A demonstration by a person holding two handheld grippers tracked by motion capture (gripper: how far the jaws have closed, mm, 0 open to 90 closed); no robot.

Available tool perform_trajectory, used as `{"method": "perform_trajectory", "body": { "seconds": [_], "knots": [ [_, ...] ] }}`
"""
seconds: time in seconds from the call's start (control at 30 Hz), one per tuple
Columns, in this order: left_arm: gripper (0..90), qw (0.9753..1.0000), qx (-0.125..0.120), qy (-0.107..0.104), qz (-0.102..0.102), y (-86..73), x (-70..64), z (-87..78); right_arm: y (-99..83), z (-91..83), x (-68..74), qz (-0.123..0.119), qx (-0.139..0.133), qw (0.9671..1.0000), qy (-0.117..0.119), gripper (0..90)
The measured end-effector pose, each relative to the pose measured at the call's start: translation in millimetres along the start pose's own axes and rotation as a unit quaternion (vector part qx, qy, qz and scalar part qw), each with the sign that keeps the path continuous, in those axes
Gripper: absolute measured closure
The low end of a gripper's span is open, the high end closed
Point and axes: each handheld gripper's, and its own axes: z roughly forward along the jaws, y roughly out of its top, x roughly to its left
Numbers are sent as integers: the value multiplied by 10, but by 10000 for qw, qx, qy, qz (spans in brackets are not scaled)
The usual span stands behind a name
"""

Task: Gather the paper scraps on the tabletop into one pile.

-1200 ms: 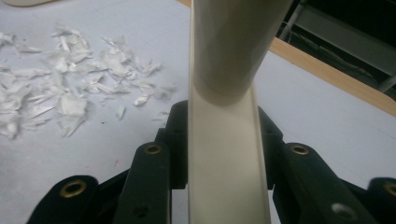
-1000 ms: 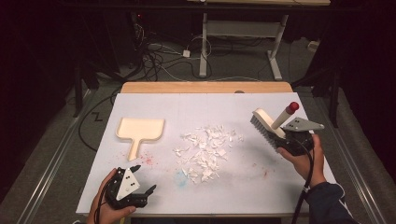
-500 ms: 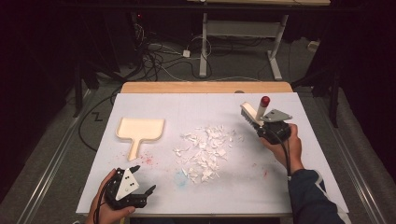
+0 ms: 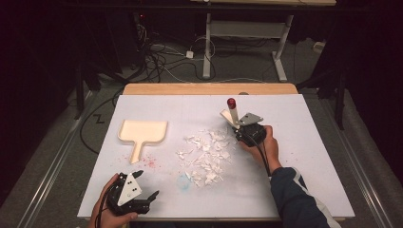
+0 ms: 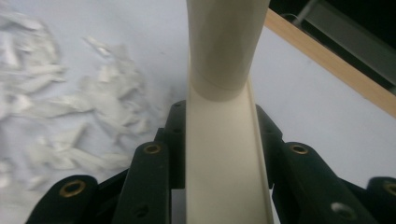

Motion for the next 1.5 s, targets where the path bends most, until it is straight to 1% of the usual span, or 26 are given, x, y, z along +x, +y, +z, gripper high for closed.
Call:
{"method": "perform_trajectory", "body": {
  "seconds": [0.07, 0.13, 0.17, 0.2, 0.23, 0.33, 0.37, 0.4, 0.43, 0.5, 0.53, 0.6, 0.67, 0.7, 0.87, 0.9, 0.93, 1.0, 1.03, 1.13, 1.17, 1.27, 1.3, 1.37, 1.43, 1.5],
  "knots": [
    [171, 10000, 9, -27, -5, 0, -3, 7, -8, -14, 60, -47, -107, 9998, 183, 680],
    [171, 10000, 22, -64, 20, 2, -12, 14, -23, -47, 122, -135, -234, 9986, 454, 679],
    [171, 10000, 31, -66, 40, 5, -20, 14, -34, -73, 155, -185, -287, 9979, 542, 679],
    [171, 9999, 34, -72, 67, 8, -26, 13, -42, -99, 182, -285, -340, 9972, 606, 679],
    [171, 9999, 34, -91, 95, 10, -27, 13, -54, -131, 211, -301, -351, 9964, 709, 679],
    [171, 9999, 27, -96, 50, 15, -19, 18, -70, -235, 288, -425, -437, 9930, 1011, 680],
    [171, 9999, -28, -108, 25, 17, -5, 18, -73, -270, 317, -433, -439, 9918, 1115, 680],
    [171, 9998, -38, -176, -93, 14, 2, 21, -74, -304, 348, -462, -444, 9911, 1166, 680],
    [171, 9997, -32, -205, -137, 14, 11, 23, -78, -344, 388, -496, -445, 9908, 1182, 680],
    [171, 9997, -22, -206, -145, 14, 13, 23, -92, -419, 465, -549, -459, 9887, 1320, 680],
    [171, 9997, -31, -217, -131, 14, 6, 17, -99, -465, 512, -603, -458, 9881, 1335, 681],
    [171, 9997, -49, -226, -103, 19, -7, 3, -104, -533, 552, -683, -470, 9870, 1379, 682],
    [171, 9996, -80, -250, -140, 22, -8, -5, -99, -617, 559, -643, -512, 9870, 1378, 683],
    [171, 9996, -76, -248, -140, 22, -9, -4, -95, -660, 546, -569, -528, 9876, 1364, 683],
    [171, 9998, -72, -204, -35, 29, -9, -6, -74, -846, 405, -255, -744, 9893, 1225, 683],
    [171, 9998, -72, -204, -35, 29, -9, -6, -69, -869, 368, -219, -807, 9897, 1165, 683],
    [171, 9997, -63, -229, -90, 32, -10, -3, -65, -885, 329, -166, -846, 9897, 1141, 683],
    [171, 9997, -62, -212, -80, 35, -5, -5, -62, -891, 257, 6, -878, 9899, 1111, 683],
    [171, 9997, -76, -210, -106, 34, 2, -4, -56, -878, 221, 36, -887, 9902, 1077, 683],
    [171, 9997, -53, -185, -147, 36, 24, 8, -18, -789, 121, 142, -908, 9918, 894, 683],
    [171, 9997, -48, -183, -145, 38, 26, 12, -5, -745, 95, 188, -875, 9926, 823, 683],
    [171, 9997, -50, -192, -142, 41, 30, 17, 41, -572, 30, 193, -813, 9945, 628, 682],
    [171, 9997, -38, -194, -131, 40, 31, 20, 62, -505, 14, 166, -756, 9952, 597, 683],
    [171, 9997, -27, -215, -131, 34, 35, 27, 103, -374, -1, 215, -661, 9960, 561, 682],
    [170, 9997, -11, -217, -111, 31, 37, 30, 148, -254, 2, 172, -630, 9964, 533, 683],
    [170, 9997, -17, -230, -114, 30, 42, 30, 196, -155, 24, 190, -601, 9964, 563, 683]
  ]
}}
